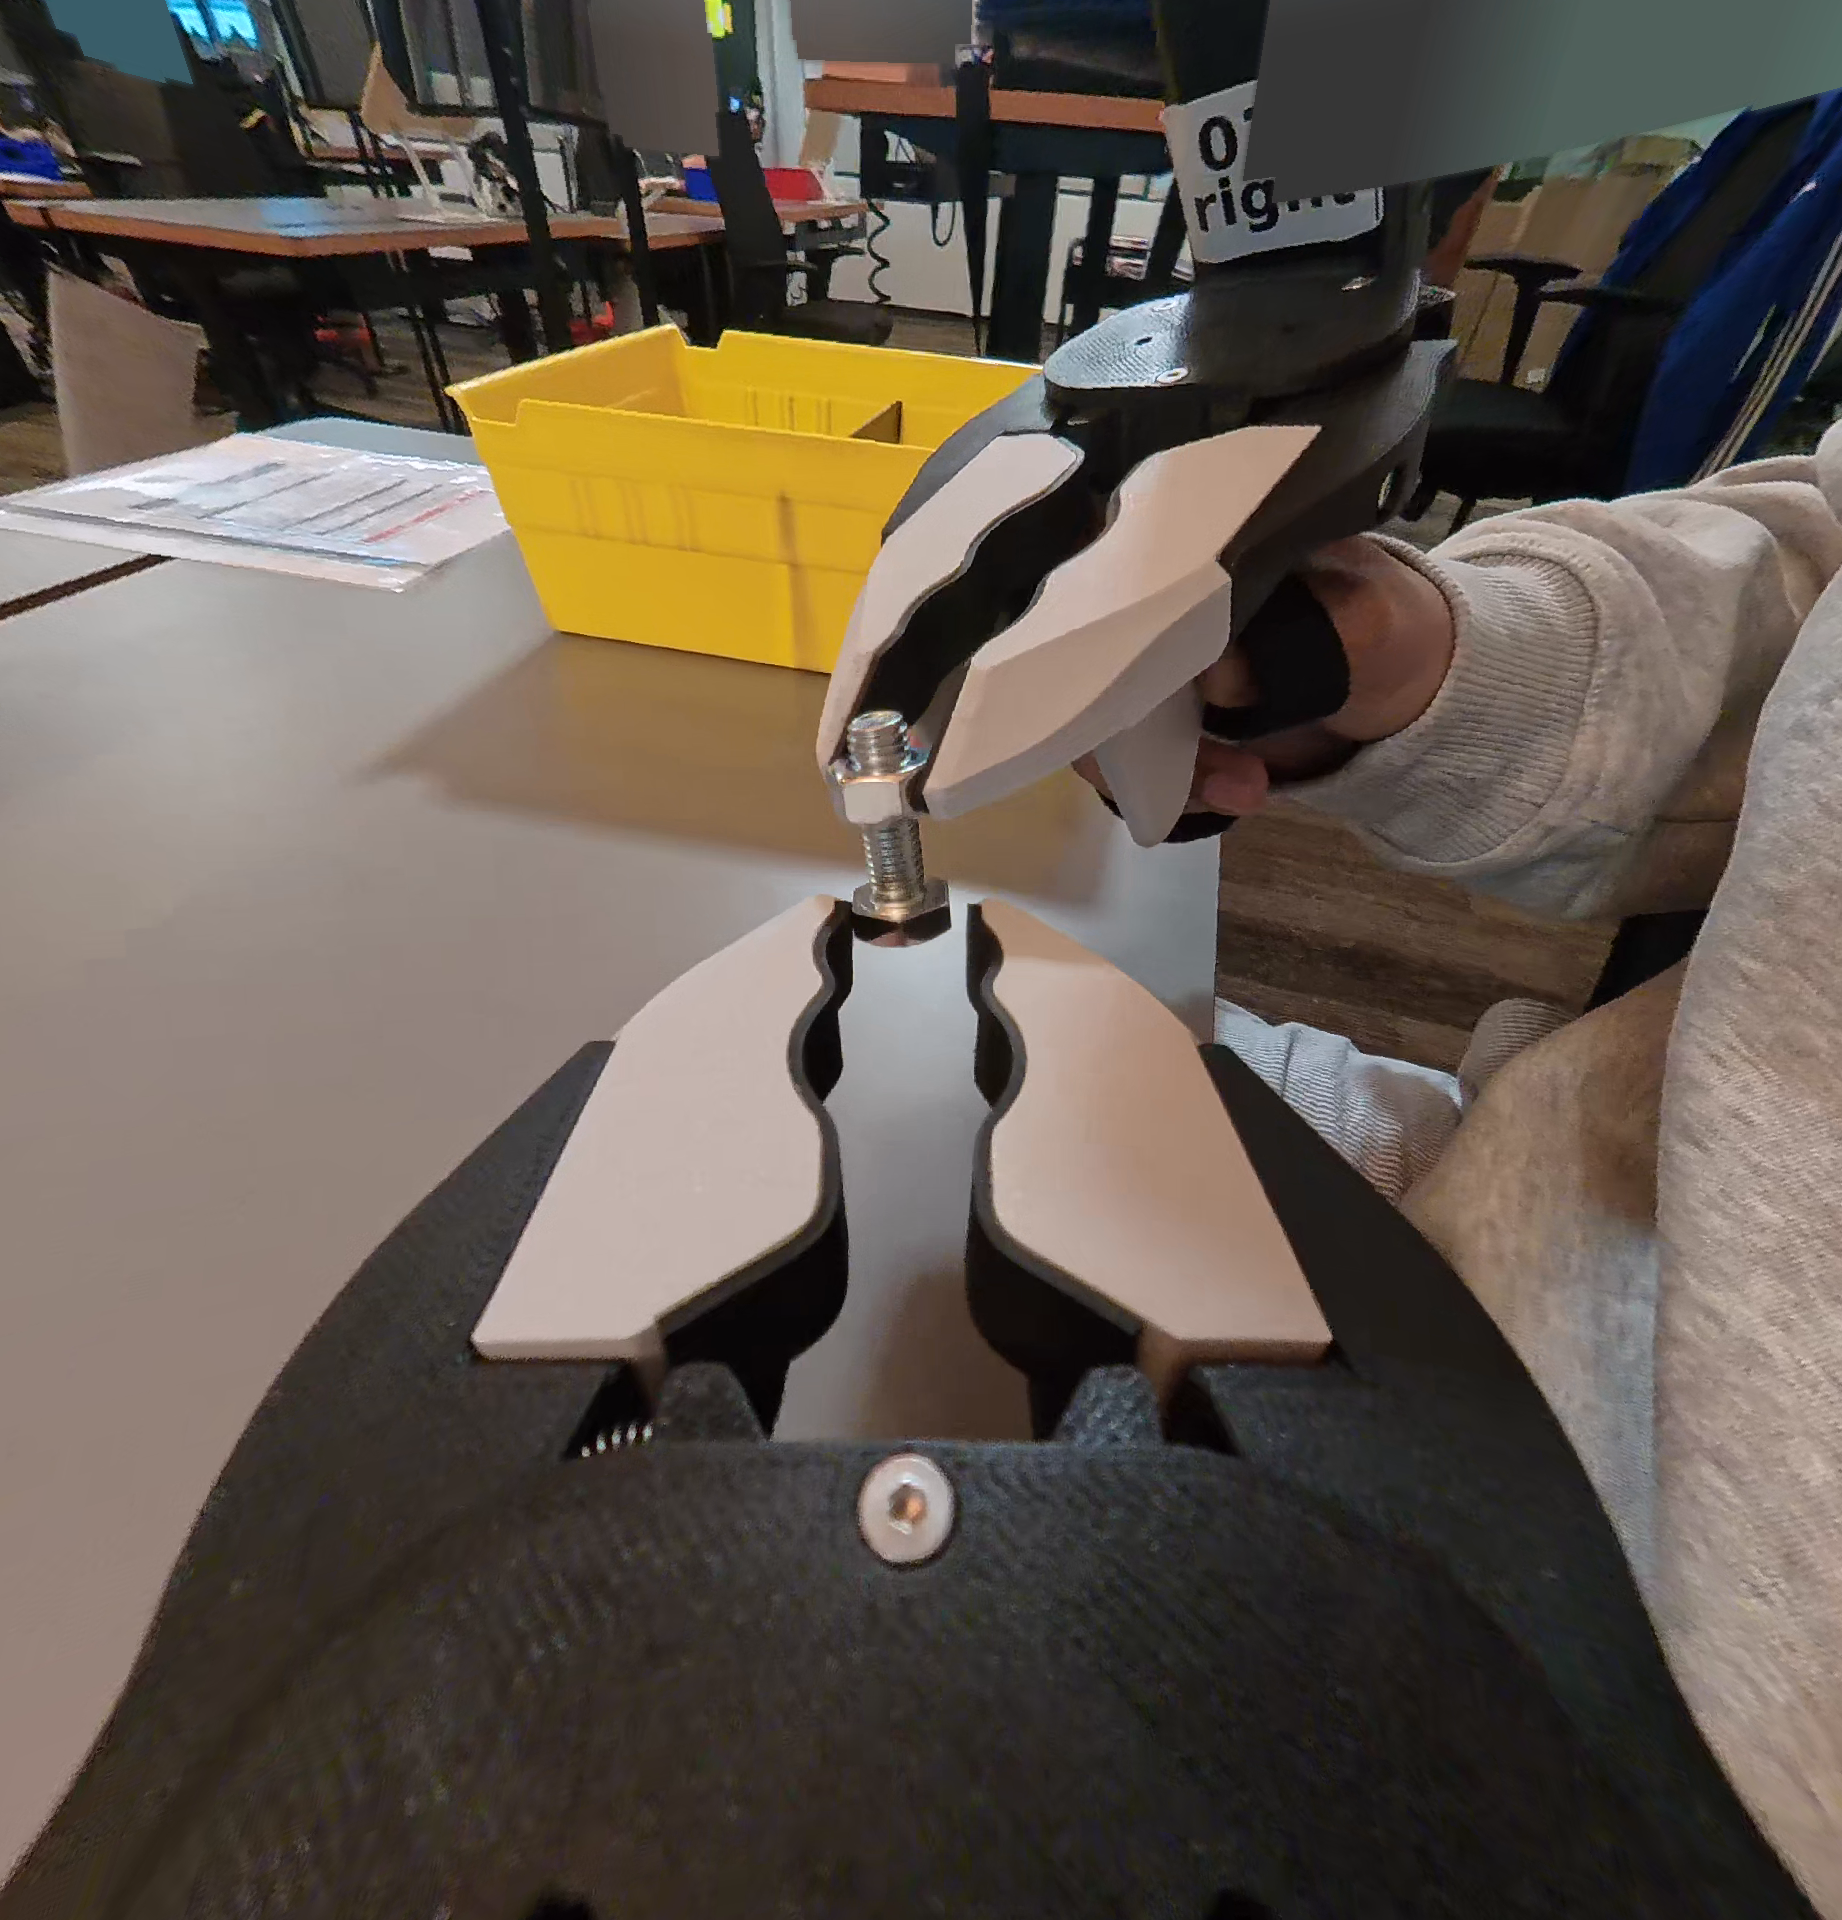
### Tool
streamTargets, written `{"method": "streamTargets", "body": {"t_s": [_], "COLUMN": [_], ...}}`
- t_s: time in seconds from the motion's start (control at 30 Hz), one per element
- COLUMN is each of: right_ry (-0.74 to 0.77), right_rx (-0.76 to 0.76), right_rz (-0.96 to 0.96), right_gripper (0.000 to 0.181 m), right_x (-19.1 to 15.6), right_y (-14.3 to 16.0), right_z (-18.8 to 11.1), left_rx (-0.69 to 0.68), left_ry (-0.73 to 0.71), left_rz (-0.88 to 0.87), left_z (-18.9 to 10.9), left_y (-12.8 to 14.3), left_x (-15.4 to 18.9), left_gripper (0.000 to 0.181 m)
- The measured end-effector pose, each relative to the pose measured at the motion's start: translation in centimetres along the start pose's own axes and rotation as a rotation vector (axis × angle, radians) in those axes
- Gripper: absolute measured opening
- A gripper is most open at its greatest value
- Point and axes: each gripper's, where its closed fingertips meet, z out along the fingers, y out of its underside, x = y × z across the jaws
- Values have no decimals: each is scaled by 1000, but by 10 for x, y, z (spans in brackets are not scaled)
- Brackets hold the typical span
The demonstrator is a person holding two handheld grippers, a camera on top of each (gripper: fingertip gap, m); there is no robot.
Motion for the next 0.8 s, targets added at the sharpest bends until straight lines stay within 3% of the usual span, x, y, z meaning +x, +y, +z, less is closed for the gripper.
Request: {"method": "streamTargets", "body": {"t_s": [0.8], "right_ry": [-10], "right_rx": [28], "right_rz": [30], "right_gripper": [17], "right_x": [-4], "right_y": [-3], "right_z": [1], "left_rx": [19], "left_ry": [-48], "left_rz": [83], "left_z": [0], "left_y": [-3], "left_x": [-2], "left_gripper": [21]}}
